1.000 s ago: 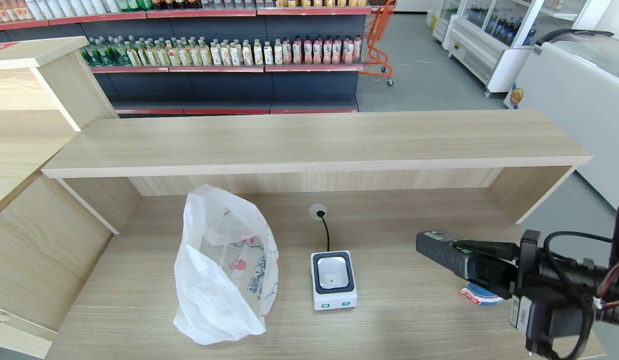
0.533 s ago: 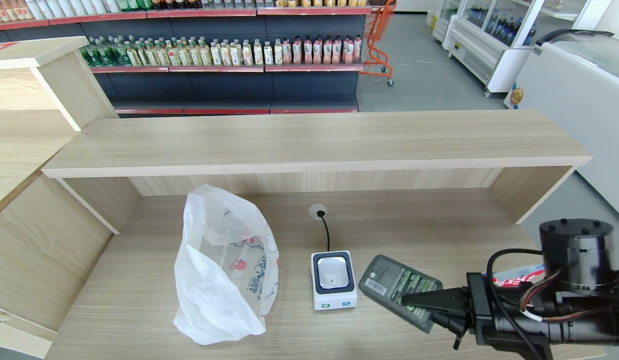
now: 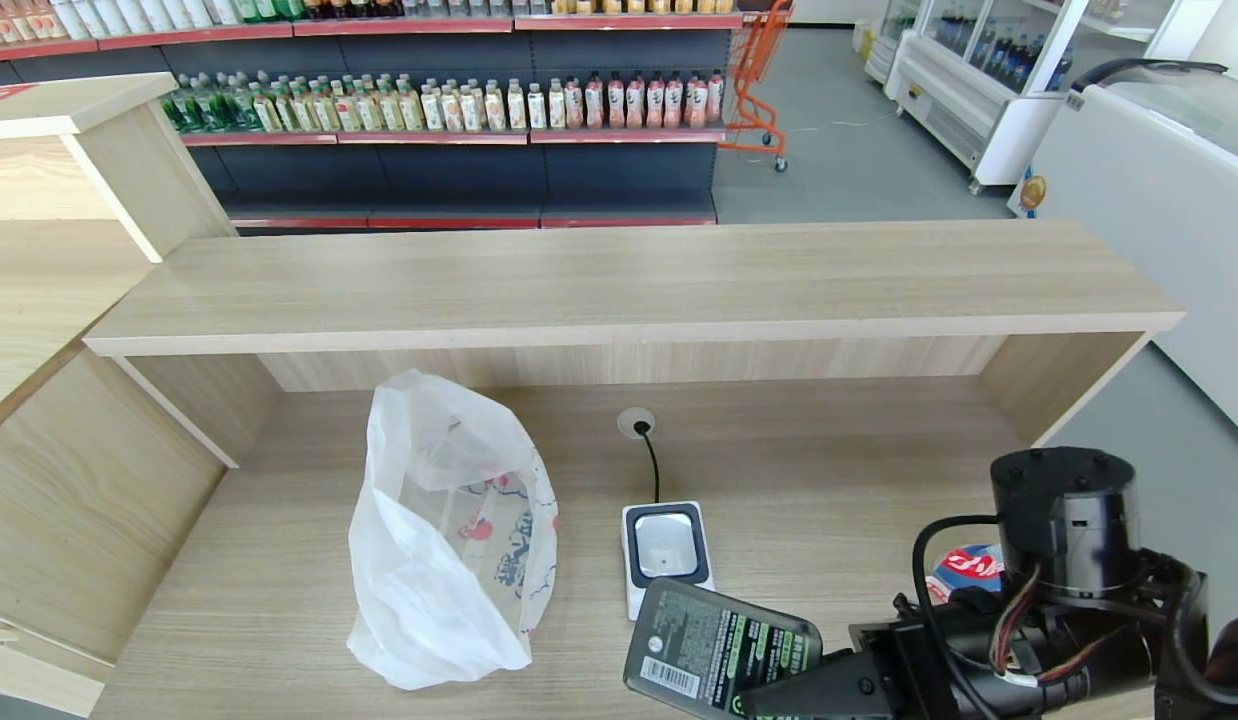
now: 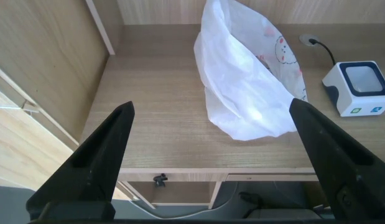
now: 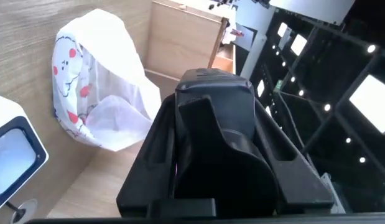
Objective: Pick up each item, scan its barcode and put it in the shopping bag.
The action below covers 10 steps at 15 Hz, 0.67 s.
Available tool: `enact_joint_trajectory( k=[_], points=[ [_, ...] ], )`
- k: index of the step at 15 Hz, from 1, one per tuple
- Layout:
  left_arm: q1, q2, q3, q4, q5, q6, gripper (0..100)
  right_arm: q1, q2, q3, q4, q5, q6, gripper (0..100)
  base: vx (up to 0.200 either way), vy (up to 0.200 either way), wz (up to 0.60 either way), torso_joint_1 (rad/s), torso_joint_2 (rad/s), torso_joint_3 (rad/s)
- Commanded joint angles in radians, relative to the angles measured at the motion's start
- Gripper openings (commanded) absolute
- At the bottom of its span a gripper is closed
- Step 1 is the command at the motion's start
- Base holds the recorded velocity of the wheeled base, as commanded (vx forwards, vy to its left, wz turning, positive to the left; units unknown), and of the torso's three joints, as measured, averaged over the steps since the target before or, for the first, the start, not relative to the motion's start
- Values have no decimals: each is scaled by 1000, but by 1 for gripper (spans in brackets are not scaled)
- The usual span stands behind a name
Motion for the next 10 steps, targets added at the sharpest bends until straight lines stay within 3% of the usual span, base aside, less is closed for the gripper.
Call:
enact_joint_trajectory(
  k=[1, 10],
  points=[
    [1, 0, 0, 0, 0, 0, 100, -1, 5, -2, -1, 4, -7, 0, 0, 0, 0, 0, 0, 0],
    [-1, 0, 0, 0, 0, 0, 100, -7, -10, 10, 1, 52, -30, 0, 0, 0, 0, 0, 0, 0]
  ],
)
